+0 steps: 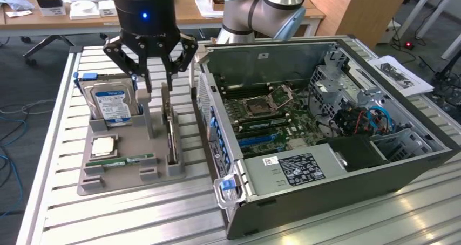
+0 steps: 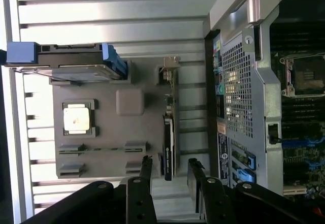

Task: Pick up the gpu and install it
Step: 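Pick up the gpu and move the gpu toward the slot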

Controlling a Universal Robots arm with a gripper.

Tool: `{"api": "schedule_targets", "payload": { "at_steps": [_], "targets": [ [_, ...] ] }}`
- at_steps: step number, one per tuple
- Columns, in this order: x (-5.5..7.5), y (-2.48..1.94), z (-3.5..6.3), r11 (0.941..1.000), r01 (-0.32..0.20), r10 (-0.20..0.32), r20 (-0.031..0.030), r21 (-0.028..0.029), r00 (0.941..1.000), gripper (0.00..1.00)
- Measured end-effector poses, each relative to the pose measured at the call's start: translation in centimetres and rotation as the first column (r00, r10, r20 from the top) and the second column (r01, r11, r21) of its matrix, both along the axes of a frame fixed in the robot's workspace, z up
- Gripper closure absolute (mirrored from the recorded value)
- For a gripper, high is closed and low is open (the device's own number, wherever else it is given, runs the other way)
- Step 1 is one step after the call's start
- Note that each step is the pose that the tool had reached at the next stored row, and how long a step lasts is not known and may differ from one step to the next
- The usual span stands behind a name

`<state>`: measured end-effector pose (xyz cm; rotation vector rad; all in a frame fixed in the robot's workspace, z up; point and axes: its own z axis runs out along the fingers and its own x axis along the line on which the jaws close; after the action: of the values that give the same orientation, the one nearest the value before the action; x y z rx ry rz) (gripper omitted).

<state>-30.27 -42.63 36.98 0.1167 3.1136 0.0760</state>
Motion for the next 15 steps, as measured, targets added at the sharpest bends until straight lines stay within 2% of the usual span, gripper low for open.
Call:
{"api": "schedule_targets", "payload": {
  "at_steps": [15],
  "targets": [
    [0.0, 0.0, -2.73, 1.0, 0.0, 0.0, -0.0001, -0.0001, 1.0, 0.58]
  ]
}}
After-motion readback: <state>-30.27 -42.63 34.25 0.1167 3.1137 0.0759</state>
